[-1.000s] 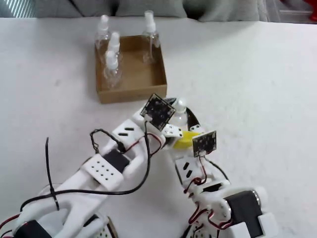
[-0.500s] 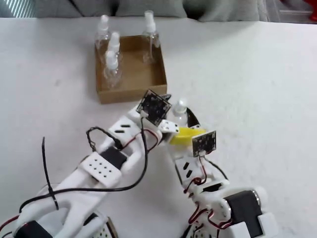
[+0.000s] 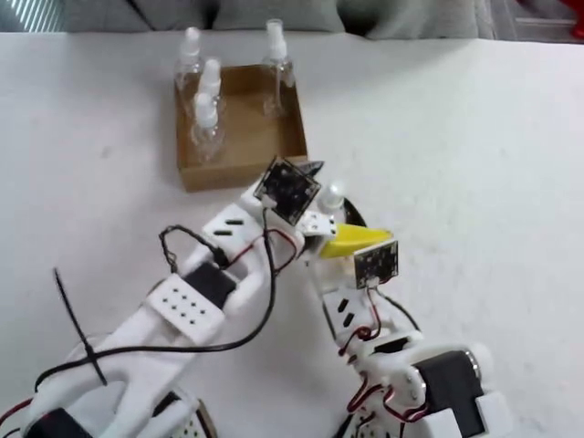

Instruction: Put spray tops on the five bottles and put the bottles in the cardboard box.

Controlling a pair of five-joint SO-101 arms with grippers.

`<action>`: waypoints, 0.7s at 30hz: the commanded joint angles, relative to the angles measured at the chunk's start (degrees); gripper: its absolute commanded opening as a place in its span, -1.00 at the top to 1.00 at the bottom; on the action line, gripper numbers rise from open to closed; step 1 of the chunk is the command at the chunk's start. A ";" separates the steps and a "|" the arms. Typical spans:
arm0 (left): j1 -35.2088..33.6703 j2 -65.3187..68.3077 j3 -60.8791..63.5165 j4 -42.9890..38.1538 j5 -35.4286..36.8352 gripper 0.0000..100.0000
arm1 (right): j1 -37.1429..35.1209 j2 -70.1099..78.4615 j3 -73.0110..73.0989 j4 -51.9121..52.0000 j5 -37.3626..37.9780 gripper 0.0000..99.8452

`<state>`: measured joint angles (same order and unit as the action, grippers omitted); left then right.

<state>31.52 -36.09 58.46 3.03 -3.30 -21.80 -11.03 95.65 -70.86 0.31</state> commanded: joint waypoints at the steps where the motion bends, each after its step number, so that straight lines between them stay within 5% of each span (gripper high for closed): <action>1: 1.01 -8.22 -3.43 6.68 -0.44 0.01 | 0.84 -0.22 0.44 -0.22 0.00 0.97; 10: 2.15 -27.91 -3.52 18.64 -0.44 0.02 | 0.84 -0.22 0.44 -0.22 0.00 0.97; 17: -6.64 -34.15 -3.43 23.56 -0.09 0.02 | 1.36 -0.22 0.44 -0.22 0.00 0.97; 21: -12.26 -37.41 -3.25 25.67 0.00 0.25 | 1.54 -0.22 0.44 -0.22 0.00 0.97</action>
<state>22.99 -70.55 58.37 27.47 -3.30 -20.92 -11.03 95.65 -70.95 0.31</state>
